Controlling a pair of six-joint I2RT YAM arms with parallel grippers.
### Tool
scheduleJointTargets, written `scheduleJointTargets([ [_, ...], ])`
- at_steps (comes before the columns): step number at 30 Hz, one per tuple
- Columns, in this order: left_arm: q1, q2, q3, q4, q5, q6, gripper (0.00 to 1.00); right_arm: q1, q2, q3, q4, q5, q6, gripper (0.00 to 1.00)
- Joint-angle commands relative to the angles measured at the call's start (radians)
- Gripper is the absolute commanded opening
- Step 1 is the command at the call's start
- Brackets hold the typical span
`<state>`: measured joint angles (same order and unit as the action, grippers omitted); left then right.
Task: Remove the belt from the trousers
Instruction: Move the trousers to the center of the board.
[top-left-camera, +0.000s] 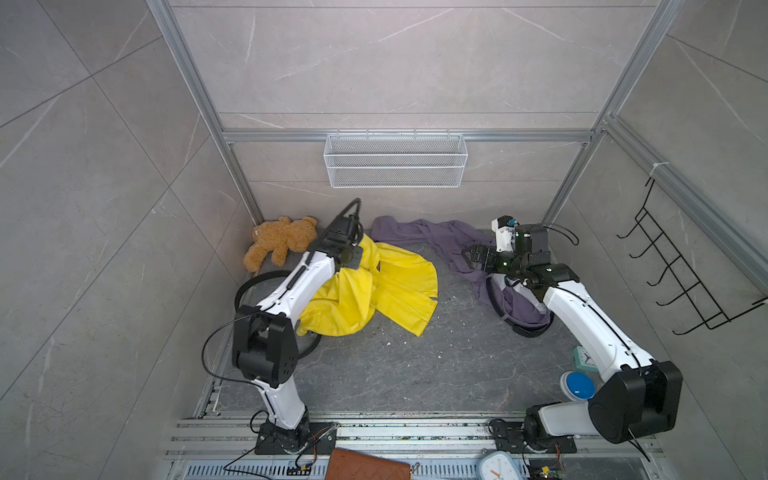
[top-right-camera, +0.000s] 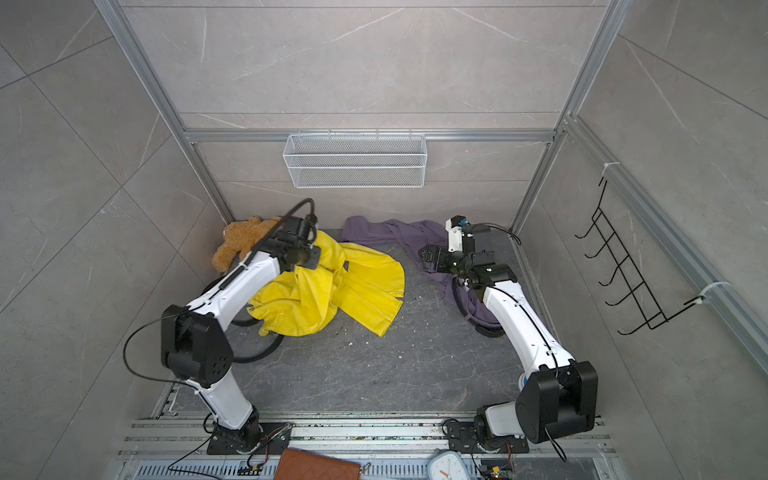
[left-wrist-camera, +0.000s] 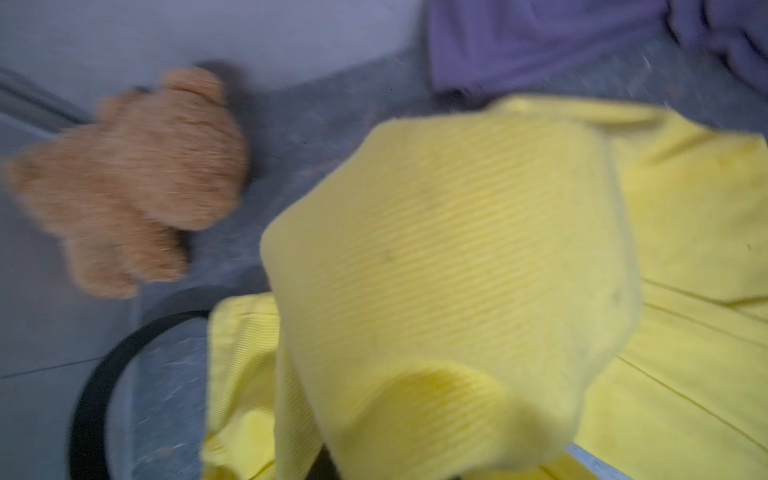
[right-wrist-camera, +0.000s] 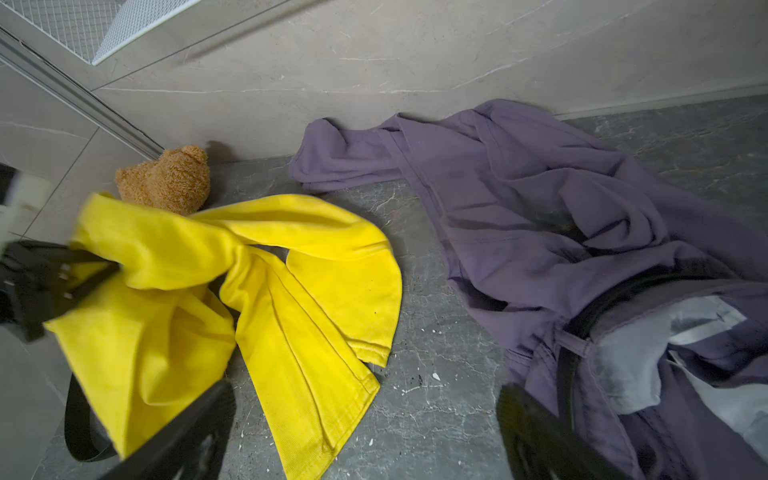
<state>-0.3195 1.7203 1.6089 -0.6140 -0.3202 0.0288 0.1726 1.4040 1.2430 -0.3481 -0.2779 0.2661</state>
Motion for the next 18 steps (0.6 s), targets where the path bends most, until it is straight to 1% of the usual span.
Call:
scheduleJointTargets([
  [1, 0.051, -0.063, 0.067, -0.102, -0.122, 0.036, 0.00, -0.003, -0.007, -0.017, 0.038, -0.033, 0.016, 1.00],
  [3, 0.109, -0.052, 0.062, -0.127, -0.148, 0.045, 0.00, -0.003, -0.003, -0.018, 0.049, -0.043, 0.023, 1.00],
  [4, 0.141, -0.048, 0.056, -0.137, -0.188, 0.052, 0.00, -0.003, -0.002, -0.019, 0.053, -0.047, 0.025, 1.00],
  [5, 0.165, -0.048, 0.049, -0.137, -0.205, 0.058, 0.00, -0.004, -0.003, -0.017, 0.052, -0.049, 0.024, 1.00],
  [10, 0.301, -0.091, 0.008, -0.121, -0.246, 0.057, 0.00, -0.004, -0.021, -0.014, 0.026, -0.047, 0.008, 1.00],
  [14, 0.346, -0.162, -0.007, -0.085, -0.287, 0.080, 0.00, -0.003, -0.026, -0.016, 0.009, -0.045, -0.007, 1.00],
  [16, 0.352, -0.192, -0.018, -0.057, -0.251, 0.084, 0.00, -0.003, -0.021, -0.019, 0.012, -0.049, -0.006, 1.00],
  [18, 0.351, -0.169, -0.010, -0.073, -0.194, 0.075, 0.00, -0.004, -0.011, -0.024, 0.023, -0.056, -0.001, 1.00],
])
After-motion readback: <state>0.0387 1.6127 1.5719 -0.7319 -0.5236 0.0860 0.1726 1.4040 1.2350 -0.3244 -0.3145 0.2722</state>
